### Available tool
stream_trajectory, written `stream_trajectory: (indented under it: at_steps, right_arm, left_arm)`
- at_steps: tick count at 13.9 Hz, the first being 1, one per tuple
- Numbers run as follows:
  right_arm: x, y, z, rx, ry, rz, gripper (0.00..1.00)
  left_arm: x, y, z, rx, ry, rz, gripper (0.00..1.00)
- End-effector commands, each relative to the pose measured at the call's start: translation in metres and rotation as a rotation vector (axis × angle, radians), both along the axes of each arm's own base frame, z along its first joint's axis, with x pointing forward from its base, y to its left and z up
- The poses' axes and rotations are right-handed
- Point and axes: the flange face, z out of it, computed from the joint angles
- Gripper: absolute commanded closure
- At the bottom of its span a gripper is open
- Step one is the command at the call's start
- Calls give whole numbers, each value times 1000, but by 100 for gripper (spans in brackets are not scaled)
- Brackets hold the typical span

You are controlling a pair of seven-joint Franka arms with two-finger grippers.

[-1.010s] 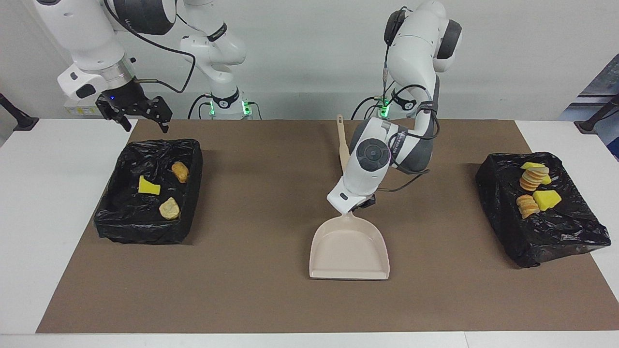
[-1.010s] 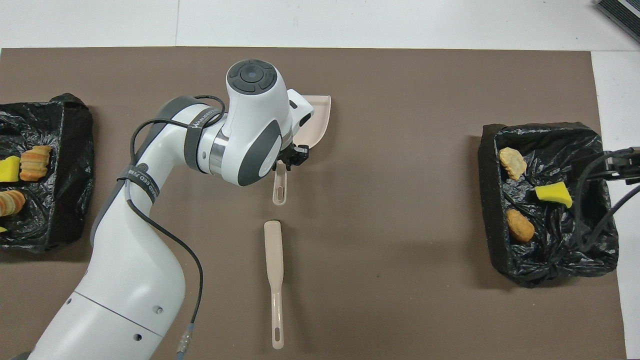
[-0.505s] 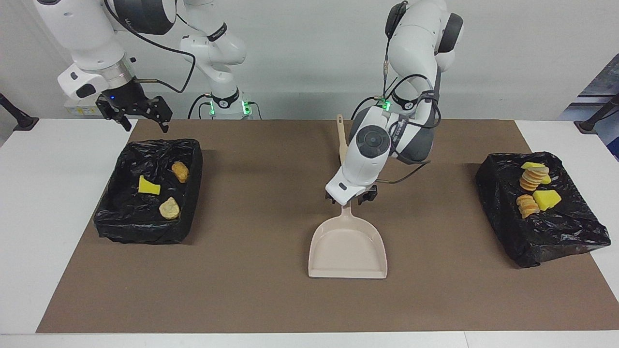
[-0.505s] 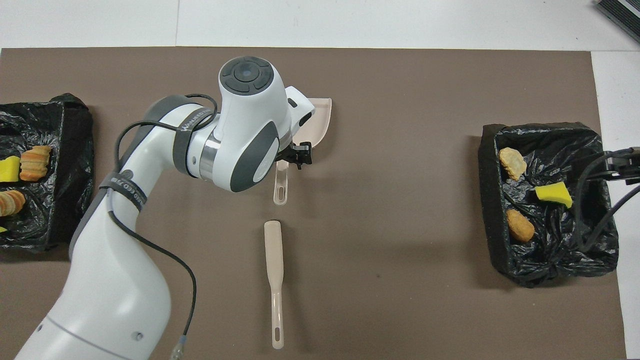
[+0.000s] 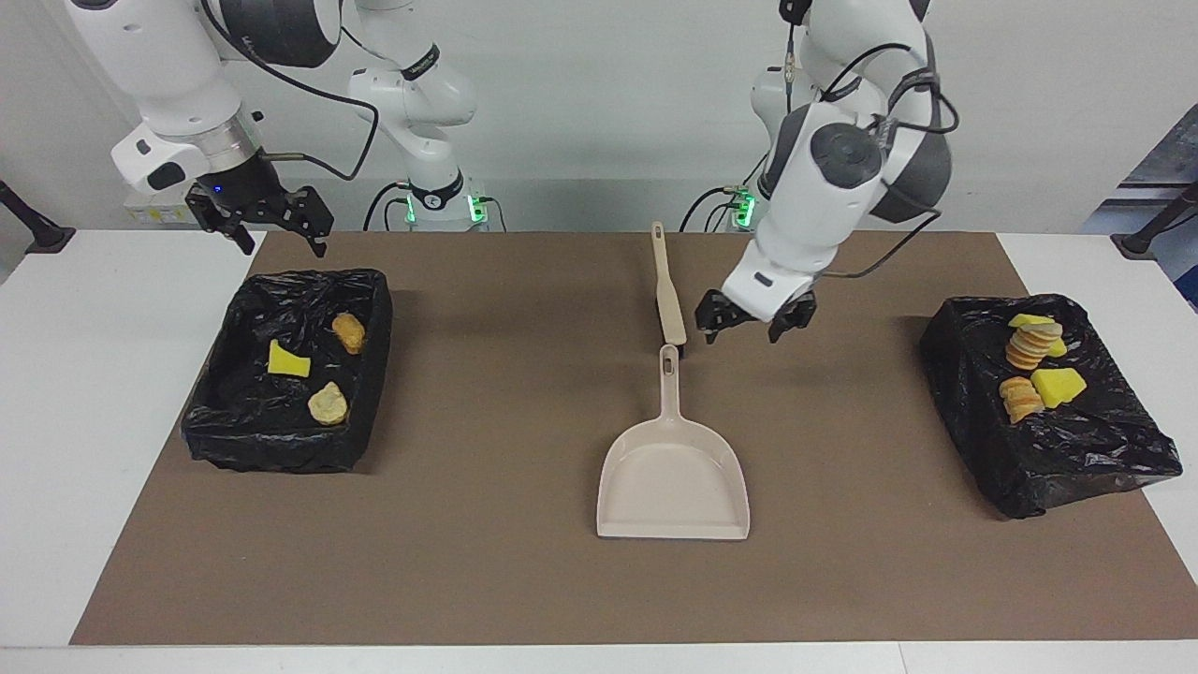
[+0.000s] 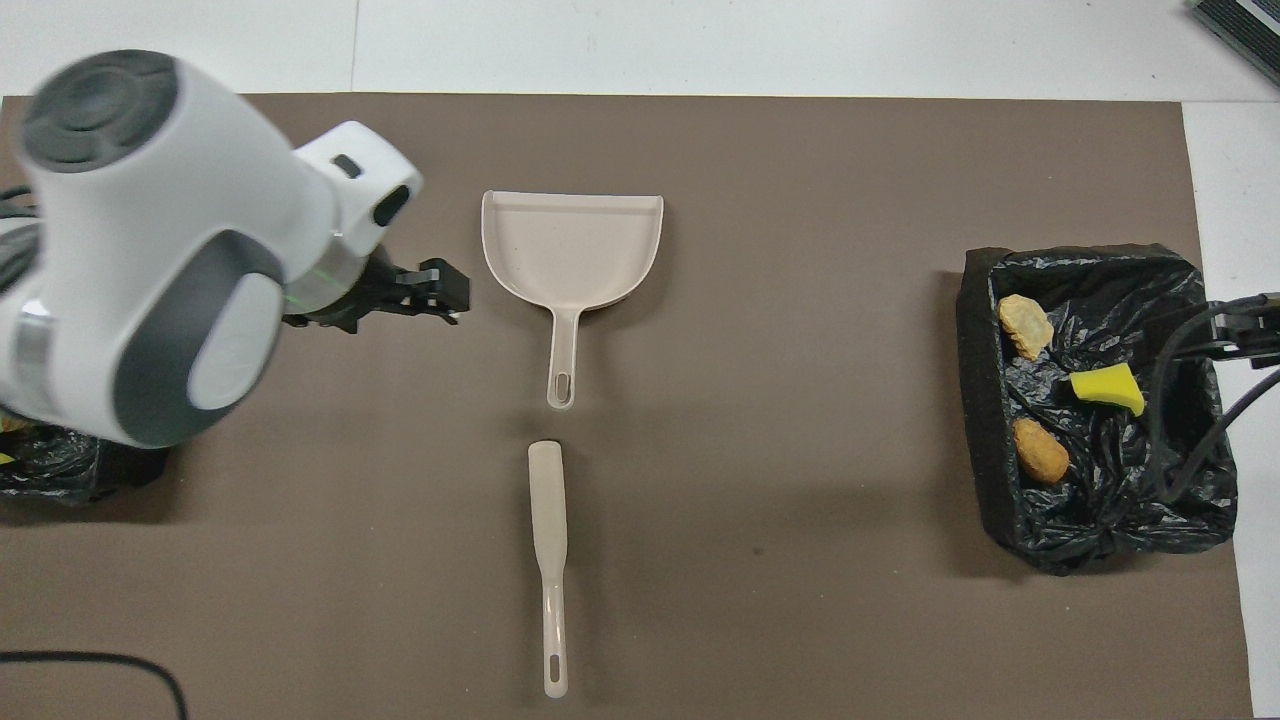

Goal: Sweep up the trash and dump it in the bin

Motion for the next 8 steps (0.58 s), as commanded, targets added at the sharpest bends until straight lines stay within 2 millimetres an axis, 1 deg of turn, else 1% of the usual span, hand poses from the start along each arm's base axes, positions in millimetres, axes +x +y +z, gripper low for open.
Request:
stream_trajectory:
  at_steps: [1,2,4,5,6,7,8]
  right_arm:
    - [-1,1,2,2,-7,-12,0]
    - [-1,1,3,2,-8,-12,0]
    - [-1,1,2,4,-7,-12,0]
    - [-1,1,2,4,-7,-12,0]
    - [-1,1,3,4,-8,-12,0]
    - [-1,1,2,4,-7,-12,0]
    - [-1,1,3,4,-8,-12,0]
  left_arm:
    - [-33,81,32,-20,-1,-51,0]
    - [-37,106,48,-27,-28,-52,0]
    - [-40,154,66,-29,-82,-129,0]
    - [-43,173,73,-28,-97,-153,0]
    - [-43,190,80,-26,-111,-149,0]
    - [-40,199,92,-21,-134,-138,0]
    - [-38,201,101,-7,-146,-139,0]
